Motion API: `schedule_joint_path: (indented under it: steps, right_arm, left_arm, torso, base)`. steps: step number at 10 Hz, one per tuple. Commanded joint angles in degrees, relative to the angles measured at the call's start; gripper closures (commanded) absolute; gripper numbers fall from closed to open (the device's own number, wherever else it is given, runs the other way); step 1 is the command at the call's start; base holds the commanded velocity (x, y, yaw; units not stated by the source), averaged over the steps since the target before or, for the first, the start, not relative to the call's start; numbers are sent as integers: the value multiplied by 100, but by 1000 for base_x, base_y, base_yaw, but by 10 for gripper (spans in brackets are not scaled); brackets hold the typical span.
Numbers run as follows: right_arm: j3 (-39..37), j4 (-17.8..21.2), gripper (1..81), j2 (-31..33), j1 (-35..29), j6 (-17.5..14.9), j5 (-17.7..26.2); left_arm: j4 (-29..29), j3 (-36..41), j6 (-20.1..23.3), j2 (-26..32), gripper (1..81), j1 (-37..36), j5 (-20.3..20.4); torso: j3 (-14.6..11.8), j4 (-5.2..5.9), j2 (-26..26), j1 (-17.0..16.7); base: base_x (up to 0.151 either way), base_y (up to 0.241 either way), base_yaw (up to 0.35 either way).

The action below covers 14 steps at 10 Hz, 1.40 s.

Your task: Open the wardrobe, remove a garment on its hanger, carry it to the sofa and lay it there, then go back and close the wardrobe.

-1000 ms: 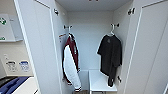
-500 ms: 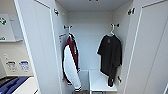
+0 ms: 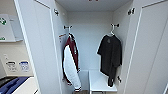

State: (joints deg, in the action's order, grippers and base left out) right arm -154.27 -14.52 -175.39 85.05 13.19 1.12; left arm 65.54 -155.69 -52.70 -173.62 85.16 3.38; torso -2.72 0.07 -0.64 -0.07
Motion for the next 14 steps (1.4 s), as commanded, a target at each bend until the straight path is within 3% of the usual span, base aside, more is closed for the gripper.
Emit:
schedule_joint_path:
  steps: [1,14]
  right_arm:
    - [21,90,10,-43,-353,17,231]
    - [12,90,10,-34,-335,17,222]
  left_arm:
    - [47,21,32,11,10,-338,-206]
    - [47,21,32,2,10,-320,-206]
  torso:
    - [0,0,0,7]
    - [-2,0,-9,8]
  base:
    - [81,0,0]
    - [87,0,0]
